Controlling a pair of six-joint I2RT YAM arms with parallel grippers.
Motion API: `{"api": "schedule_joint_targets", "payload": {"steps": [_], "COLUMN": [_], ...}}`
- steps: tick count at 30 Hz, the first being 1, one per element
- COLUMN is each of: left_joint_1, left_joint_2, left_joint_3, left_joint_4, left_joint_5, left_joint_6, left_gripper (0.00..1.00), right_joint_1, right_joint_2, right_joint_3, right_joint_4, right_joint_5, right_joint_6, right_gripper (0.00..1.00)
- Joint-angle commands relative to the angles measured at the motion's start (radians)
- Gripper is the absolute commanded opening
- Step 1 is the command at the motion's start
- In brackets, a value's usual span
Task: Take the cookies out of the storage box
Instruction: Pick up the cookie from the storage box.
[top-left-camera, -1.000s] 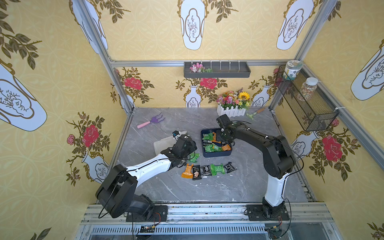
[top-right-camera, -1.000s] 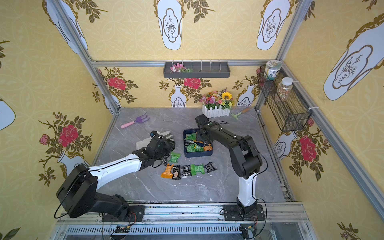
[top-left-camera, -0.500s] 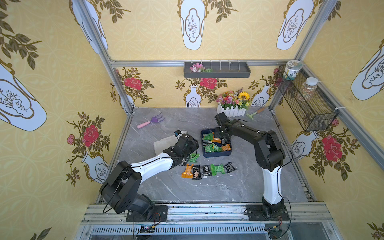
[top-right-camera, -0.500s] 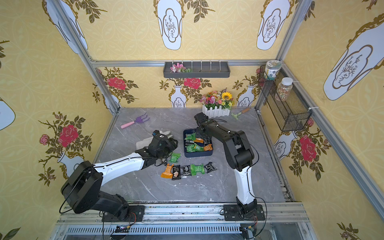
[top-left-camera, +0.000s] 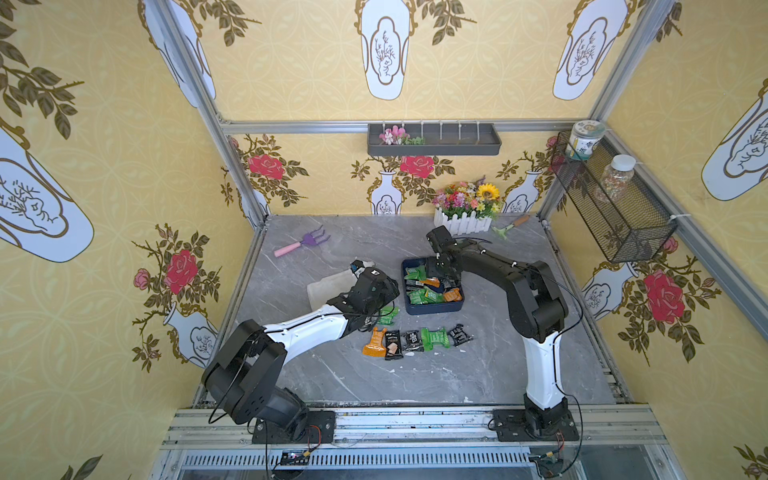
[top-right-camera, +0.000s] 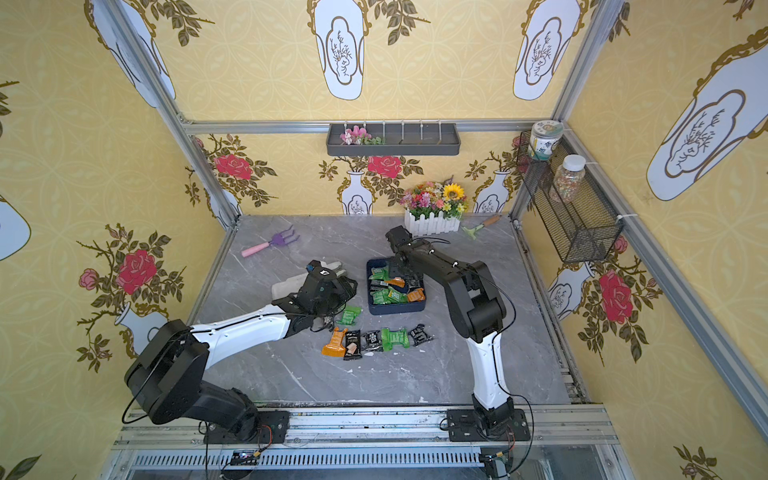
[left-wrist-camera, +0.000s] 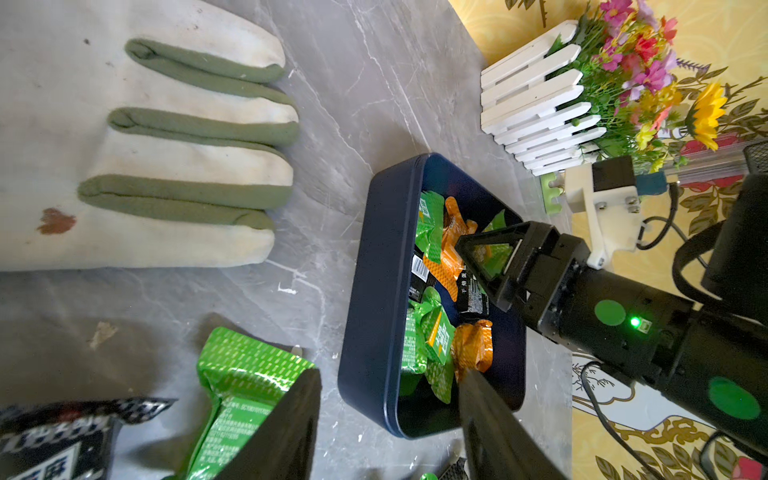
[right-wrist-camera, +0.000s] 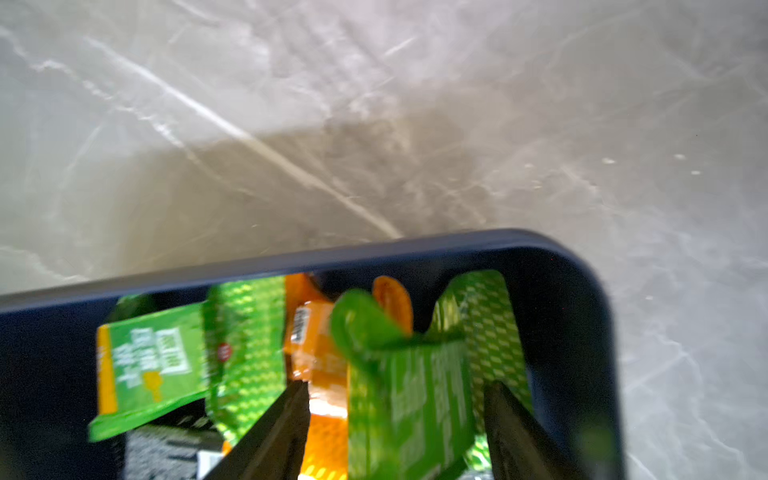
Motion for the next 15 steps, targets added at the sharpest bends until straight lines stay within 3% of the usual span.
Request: {"api": "schedule_joint_targets", "payload": {"steps": [1, 12, 15], "left_joint_1": [0.001, 0.001, 0.001], "left_joint_2": [0.007, 0.007, 0.009], "left_joint_3": [0.002, 0.005, 0.006], "left_joint_4": [0.018, 0.017, 0.017], "left_joint_5": [0.010, 0.007, 0.007], "left_joint_6": [0.005, 0.005, 0.005], "left_gripper": [0.58, 0.58, 0.58], "right_joint_1": [0.006, 0.013, 0.016], "right_joint_2": [0.028, 0.021, 0.003], "right_joint_3": [0.024, 0.031, 0.041], "right_joint_4": [-0.014, -0.026, -0.039], "right_joint_5": [-0.008, 0.028, 0.058], "right_joint_6": [-0.020, -0.046, -0.066], "right_gripper": [0.68, 0.47, 0.37]}}
